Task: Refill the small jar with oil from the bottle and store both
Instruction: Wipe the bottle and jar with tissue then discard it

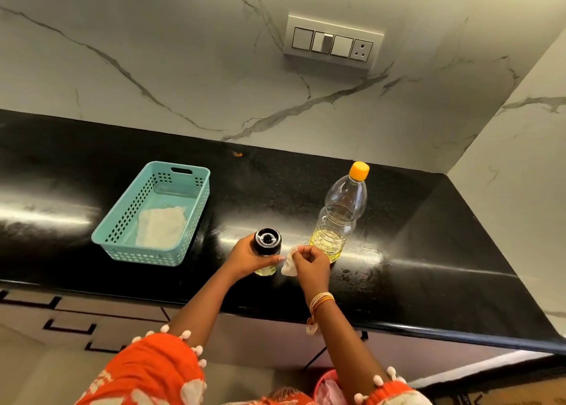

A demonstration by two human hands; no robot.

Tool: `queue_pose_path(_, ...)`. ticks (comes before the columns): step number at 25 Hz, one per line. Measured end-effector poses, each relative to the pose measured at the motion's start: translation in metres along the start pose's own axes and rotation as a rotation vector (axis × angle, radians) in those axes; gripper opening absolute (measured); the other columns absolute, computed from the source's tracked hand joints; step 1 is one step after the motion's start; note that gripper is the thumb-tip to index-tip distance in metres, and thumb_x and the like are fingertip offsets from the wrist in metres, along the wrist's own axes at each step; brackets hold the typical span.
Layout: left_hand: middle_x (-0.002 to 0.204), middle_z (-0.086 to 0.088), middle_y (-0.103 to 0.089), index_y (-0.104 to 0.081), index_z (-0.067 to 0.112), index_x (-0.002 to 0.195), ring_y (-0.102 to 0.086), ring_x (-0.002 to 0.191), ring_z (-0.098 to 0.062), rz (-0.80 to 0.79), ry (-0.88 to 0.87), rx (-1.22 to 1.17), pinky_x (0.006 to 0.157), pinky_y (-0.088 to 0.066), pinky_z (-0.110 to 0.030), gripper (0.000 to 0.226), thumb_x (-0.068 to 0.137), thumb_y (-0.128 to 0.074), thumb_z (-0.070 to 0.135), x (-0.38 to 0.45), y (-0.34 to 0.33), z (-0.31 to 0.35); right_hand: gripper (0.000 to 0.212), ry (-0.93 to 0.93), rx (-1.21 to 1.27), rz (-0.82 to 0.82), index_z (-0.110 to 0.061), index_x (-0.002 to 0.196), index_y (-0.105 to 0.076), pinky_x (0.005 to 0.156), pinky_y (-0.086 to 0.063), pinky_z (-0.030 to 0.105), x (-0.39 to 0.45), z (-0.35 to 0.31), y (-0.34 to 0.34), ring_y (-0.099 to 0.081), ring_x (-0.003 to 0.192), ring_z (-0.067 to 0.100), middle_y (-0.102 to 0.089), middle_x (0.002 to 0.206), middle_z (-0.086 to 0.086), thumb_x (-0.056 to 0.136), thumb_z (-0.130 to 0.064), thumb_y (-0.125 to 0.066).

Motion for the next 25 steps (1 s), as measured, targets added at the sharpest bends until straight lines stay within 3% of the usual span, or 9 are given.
queue_pose_path(2, 0.089, 0.0, -0.071, -0.067, 0.015, 0.099, -0.066, 0.084, -0.015, 0.07, 0.078, -0.16, 0.072, -0.052, -0.023, 0.034, 0.07, -0.084, 0.022, 0.0, 0.003, -0.004, 0.011, 0.037, -0.009, -0.012, -0.014, 0.077, -0.064, 0.077, -0.055, 0.035, 0.0, -0.011, -0.001, -0.064, 0.078, 0.02, -0.066, 0.077, 0.003, 0.081, -0.005, -0.067)
queue_pose_path(5, 0.086, -0.006, -0.07, -0.066, 0.007, 0.103, -0.066, 0.083, -0.026, 0.075, 0.192, -0.328, 0.073, -0.055, -0.037, 0.065, 0.057, -0.085, 0.05, 0.0, 0.003, -0.005, 0.006, 0.125, -0.025, -0.017, -0.012, 0.08, -0.065, 0.072, -0.054, 0.03, -0.002, -0.036, 0.003, -0.063, 0.076, 0.017, -0.066, 0.078, 0.004, 0.083, -0.006, -0.067)
queue_pose_path(7, 0.091, -0.012, -0.069, -0.063, 0.003, 0.11, -0.067, 0.084, -0.029, -0.025, 0.256, -0.388, 0.08, -0.057, -0.05, 0.078, 0.057, -0.079, 0.057, -0.001, -0.002, 0.007, 0.002, 0.257, -0.061, -0.01, -0.01, 0.084, -0.066, 0.068, -0.052, 0.025, -0.003, -0.068, 0.006, -0.062, 0.072, 0.012, -0.067, 0.077, 0.002, 0.084, -0.008, -0.066)
queue_pose_path(9, 0.096, -0.013, -0.068, -0.063, 0.008, 0.11, -0.065, 0.091, -0.032, -0.145, 0.209, -0.431, 0.089, -0.052, -0.056, 0.065, 0.07, -0.072, 0.058, 0.0, -0.006, 0.037, 0.004, 0.44, -0.119, 0.011, -0.013, 0.086, -0.063, 0.065, -0.053, 0.019, -0.007, -0.109, 0.009, -0.062, 0.07, 0.006, -0.065, 0.077, -0.003, 0.086, -0.009, -0.064)
queue_pose_path(13, 0.112, -0.022, -0.067, -0.06, 0.016, 0.124, -0.065, 0.102, -0.039, -0.242, 0.071, -0.412, 0.089, -0.054, -0.05, 0.064, 0.085, -0.05, 0.065, 0.009, -0.003, 0.106, 0.011, 0.815, -0.294, 0.018, -0.016, 0.095, -0.058, 0.066, -0.054, 0.021, -0.012, -0.189, 0.002, -0.062, 0.075, 0.012, -0.063, 0.084, -0.001, 0.089, -0.008, -0.06)
queue_pose_path(16, 0.108, -0.01, -0.072, -0.06, 0.027, 0.122, -0.071, 0.096, -0.027, -0.169, 0.015, -0.506, 0.074, -0.059, -0.038, 0.053, 0.09, -0.037, 0.063, 0.006, 0.003, 0.142, 0.01, 0.931, -0.351, 0.053, -0.014, 0.102, -0.06, 0.073, -0.055, 0.021, -0.018, -0.217, -0.003, -0.067, 0.082, 0.015, -0.068, 0.091, 0.003, 0.094, -0.014, -0.054)
queue_pose_path(19, 0.107, -0.005, -0.071, -0.06, 0.036, 0.117, -0.07, 0.097, -0.023, -0.066, 0.018, -0.566, 0.08, -0.058, -0.042, 0.051, 0.089, -0.034, 0.069, 0.004, 0.011, 0.146, 0.039, 1.05, -0.357, 0.017, -0.01, 0.12, -0.063, 0.098, -0.047, 0.022, -0.035, -0.224, -0.009, -0.06, 0.116, 0.019, -0.066, 0.121, 0.009, 0.091, -0.026, -0.041)
queue_pose_path(21, 0.107, -0.008, -0.07, -0.061, 0.033, 0.113, -0.068, 0.099, -0.025, -0.01, 0.074, -0.546, 0.087, -0.055, -0.045, 0.058, 0.085, -0.033, 0.075, 0.004, 0.013, 0.143, 0.041, 1.127, -0.433, -0.002, -0.011, 0.124, -0.062, 0.104, -0.042, 0.027, -0.041, -0.218, -0.015, -0.05, 0.127, 0.018, -0.059, 0.132, 0.009, 0.089, -0.023, -0.042)
queue_pose_path(25, 0.098, -0.013, -0.068, -0.061, 0.013, 0.115, -0.066, 0.086, -0.024, -0.011, 0.238, -0.54, 0.071, -0.054, -0.036, 0.085, 0.077, -0.032, 0.083, 0.007, 0.02, 0.135, 0.029, 1.352, -0.613, -0.072, -0.011, 0.111, -0.069, 0.102, -0.046, 0.029, -0.074, -0.185, -0.032, -0.052, 0.126, 0.016, -0.064, 0.124, 0.006, 0.09, -0.009, -0.05)
Point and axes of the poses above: each hand's wrist, its own x-axis towards the middle knuckle, its own y-axis out of the back of the hand, z = x × y, the point moved 8 cm from there along x, towards the middle knuckle
